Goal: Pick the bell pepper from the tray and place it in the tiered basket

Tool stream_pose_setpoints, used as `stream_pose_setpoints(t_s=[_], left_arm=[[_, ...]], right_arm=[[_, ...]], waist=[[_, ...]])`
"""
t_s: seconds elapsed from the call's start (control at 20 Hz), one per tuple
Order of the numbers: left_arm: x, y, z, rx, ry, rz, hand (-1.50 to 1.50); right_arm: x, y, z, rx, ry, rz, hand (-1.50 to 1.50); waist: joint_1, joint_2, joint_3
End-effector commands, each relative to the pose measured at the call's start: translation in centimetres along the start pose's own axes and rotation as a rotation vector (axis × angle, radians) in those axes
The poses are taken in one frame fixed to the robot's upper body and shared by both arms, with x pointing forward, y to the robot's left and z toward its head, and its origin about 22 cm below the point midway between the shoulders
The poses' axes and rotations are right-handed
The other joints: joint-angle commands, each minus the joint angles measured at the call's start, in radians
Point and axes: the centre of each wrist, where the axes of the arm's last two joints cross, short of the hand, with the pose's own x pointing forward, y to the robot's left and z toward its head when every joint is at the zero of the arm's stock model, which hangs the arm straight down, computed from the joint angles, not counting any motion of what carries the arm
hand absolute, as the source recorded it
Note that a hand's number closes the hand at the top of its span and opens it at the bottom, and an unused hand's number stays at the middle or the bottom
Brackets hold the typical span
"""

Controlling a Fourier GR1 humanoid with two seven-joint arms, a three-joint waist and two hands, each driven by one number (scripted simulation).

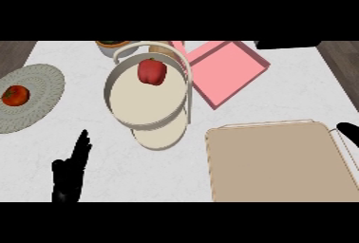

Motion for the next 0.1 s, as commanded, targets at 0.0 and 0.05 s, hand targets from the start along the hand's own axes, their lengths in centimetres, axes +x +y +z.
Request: stream_pose_setpoints(t_s=[0.0, 0.05], left_arm=[[-0.6, 0.4, 0.3, 0.015, 0.001, 0.020, 0.00], [-0.8, -0.8, 0.8, 0.013, -0.006, 0.009, 0.00]], right_arm=[[1.0, -5.3, 2.8, 0.125, 0.007, -0.011, -1.50], [0.7, -5.5, 2.8, 0.132, 0.022, -0.016, -1.50]], waist=[[0.000, -0.001, 0.001], [-0.011, -0.005, 0.002]])
